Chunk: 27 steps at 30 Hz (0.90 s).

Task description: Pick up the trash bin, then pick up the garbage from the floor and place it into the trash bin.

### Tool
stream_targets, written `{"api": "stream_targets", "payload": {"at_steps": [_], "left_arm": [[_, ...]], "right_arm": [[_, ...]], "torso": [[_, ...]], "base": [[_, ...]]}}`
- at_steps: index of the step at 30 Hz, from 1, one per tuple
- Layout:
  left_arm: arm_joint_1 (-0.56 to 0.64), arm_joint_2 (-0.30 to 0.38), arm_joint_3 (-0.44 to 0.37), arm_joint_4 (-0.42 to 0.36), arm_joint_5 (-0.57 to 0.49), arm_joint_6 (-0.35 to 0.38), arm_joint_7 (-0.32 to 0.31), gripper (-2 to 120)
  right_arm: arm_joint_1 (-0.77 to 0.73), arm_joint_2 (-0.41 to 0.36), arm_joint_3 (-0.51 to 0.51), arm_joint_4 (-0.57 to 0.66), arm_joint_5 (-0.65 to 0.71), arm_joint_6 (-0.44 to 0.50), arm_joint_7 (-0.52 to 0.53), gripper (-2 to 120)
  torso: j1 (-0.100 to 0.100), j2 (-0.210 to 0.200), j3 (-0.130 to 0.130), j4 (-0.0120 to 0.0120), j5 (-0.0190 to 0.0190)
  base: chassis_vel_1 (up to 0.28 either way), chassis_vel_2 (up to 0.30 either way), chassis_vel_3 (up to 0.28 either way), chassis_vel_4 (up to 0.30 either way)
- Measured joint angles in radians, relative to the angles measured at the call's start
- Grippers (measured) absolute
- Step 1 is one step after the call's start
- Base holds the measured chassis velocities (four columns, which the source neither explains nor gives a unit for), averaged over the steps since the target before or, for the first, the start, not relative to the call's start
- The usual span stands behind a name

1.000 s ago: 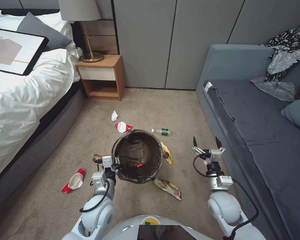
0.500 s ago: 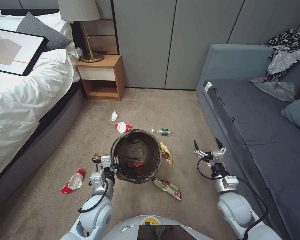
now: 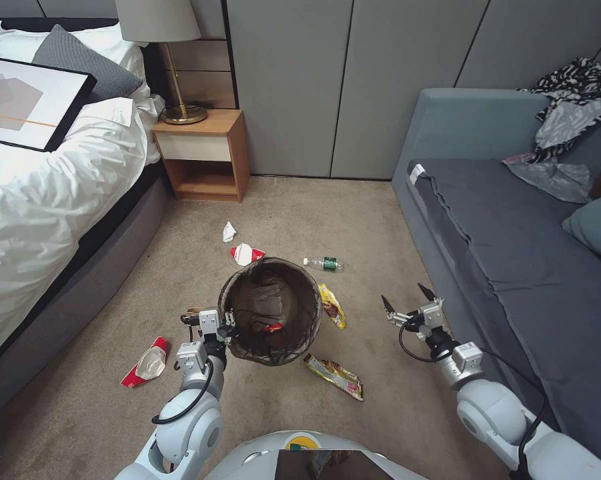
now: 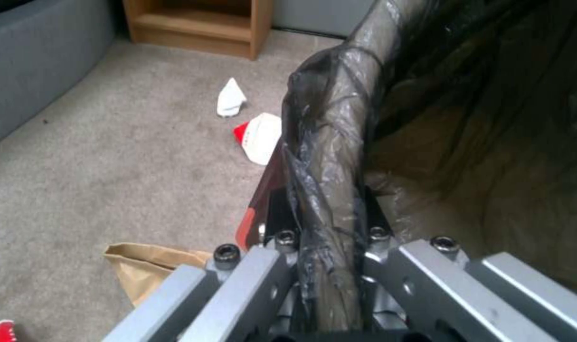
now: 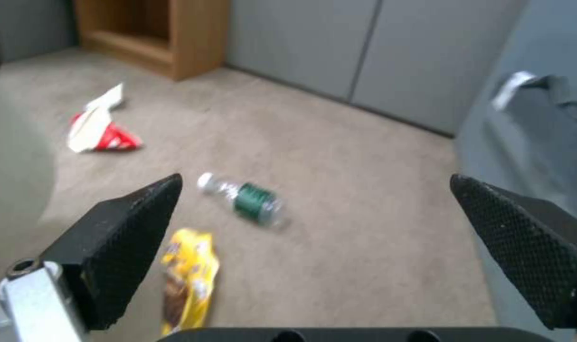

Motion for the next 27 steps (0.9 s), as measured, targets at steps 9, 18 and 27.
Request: {"api": "stream_targets", "payload": {"at_steps": [9, 18, 27], "left_arm": [[-0.003, 0.001, -0.007, -0.003, -0.005, 0.0, 0.0, 2], [-0.007, -0.005, -0.012, -0.001, -0.007, 0.0, -0.001, 2], [-0.009, -0.019, -0.018, 0.002, -0.007, 0.0, -0.001, 2]], "right_arm": [[0.068, -0.152, -0.124, -0.014, 0.123, -0.059, -0.101, 100], [0.154, -0.213, -0.275, -0.051, 0.157, -0.08, -0.181, 100], [0.312, -0.23, -0.493, -0.126, 0.189, -0.074, -0.257, 100]], "torso": [[0.0, 0.0, 0.0, 0.0, -0.0002], [0.0, 0.0, 0.0, 0.0, -0.0001], [0.0, 0.0, 0.0, -0.0001, -0.0001]], "base": [[0.0, 0.0, 0.0, 0.0], [0.0, 0.0, 0.0, 0.0], [0.0, 0.0, 0.0, 0.0]]}}
